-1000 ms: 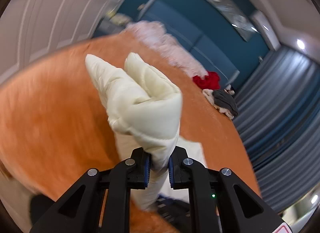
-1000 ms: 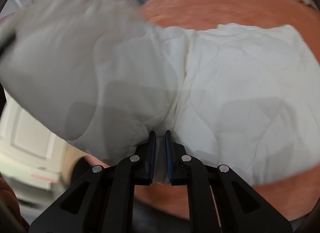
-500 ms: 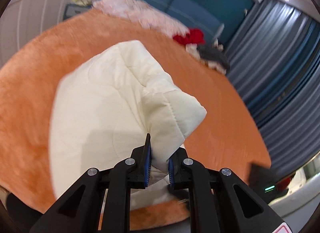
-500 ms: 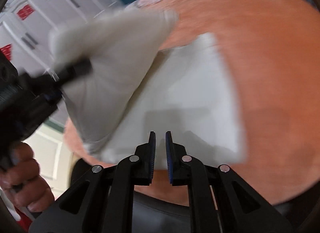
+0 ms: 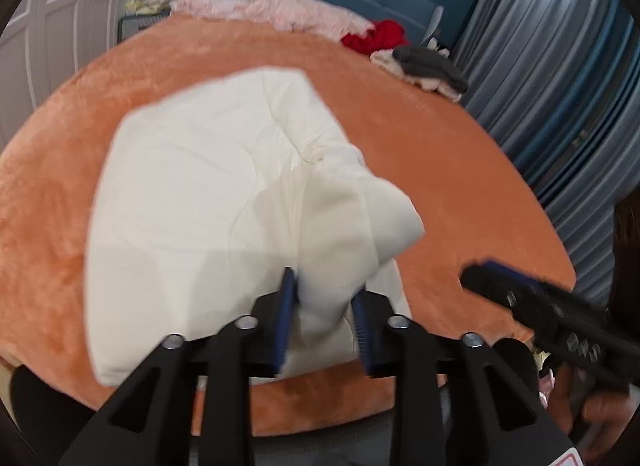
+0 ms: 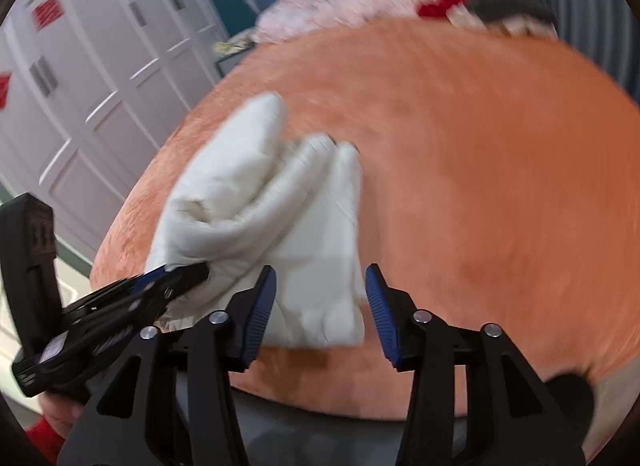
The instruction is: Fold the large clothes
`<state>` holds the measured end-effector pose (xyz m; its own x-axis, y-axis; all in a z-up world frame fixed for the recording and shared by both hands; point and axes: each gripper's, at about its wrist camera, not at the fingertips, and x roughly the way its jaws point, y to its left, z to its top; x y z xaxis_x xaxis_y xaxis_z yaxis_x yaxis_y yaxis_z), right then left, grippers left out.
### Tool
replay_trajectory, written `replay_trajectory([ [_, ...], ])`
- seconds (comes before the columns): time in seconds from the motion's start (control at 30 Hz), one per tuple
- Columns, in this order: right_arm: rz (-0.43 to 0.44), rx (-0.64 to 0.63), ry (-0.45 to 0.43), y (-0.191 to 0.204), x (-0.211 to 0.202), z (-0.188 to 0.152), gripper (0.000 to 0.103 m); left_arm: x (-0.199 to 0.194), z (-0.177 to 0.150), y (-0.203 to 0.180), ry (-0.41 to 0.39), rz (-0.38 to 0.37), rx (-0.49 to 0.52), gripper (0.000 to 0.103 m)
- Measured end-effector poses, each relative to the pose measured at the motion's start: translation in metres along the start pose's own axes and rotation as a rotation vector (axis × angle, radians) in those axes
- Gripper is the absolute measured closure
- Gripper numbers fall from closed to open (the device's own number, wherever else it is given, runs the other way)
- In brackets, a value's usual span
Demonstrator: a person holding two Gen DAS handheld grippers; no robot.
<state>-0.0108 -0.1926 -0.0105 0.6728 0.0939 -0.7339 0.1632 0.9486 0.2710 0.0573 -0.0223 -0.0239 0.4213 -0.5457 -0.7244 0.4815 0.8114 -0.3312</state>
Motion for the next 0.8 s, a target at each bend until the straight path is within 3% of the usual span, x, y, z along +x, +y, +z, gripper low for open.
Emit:
replay_trajectory([
  [0.1,0.020,-0.077,-0.050,0.023,-0.009,0.015,0.043,-0.043,0.002,0.017,-0.076,-0.024,-0.060,0.045],
  [0.17,0.051,-0.088,-0.057,0.029,-0.007,0.022,0.041,-0.065,0.005,0.035,-0.127,-0.021,-0.116,0.039],
  [0.33,0.128,-0.073,-0.063,0.053,0.008,0.044,0.039,-0.067,0.013,0.084,-0.115,0.128,-0.231,0.038],
  [0.5,0.080,-0.045,0.030,0.059,0.048,0.062,0.036,-0.045,0.013,0.113,-0.055,0.160,-0.293,0.039],
  [0.53,0.089,-0.024,0.063,0.057,0.058,0.062,0.038,-0.039,0.012,0.113,-0.038,0.162,-0.295,0.039],
  [0.6,0.127,-0.003,0.128,0.053,0.073,0.058,0.074,-0.034,0.010,0.112,-0.018,0.146,-0.296,0.039],
  [0.7,0.135,-0.008,0.130,0.051,0.066,0.046,0.084,-0.030,0.001,0.115,0.004,0.127,-0.303,0.039],
  [0.8,0.122,-0.024,0.081,0.049,0.036,0.034,0.086,-0.033,-0.003,0.111,0.003,0.115,-0.300,0.039],
])
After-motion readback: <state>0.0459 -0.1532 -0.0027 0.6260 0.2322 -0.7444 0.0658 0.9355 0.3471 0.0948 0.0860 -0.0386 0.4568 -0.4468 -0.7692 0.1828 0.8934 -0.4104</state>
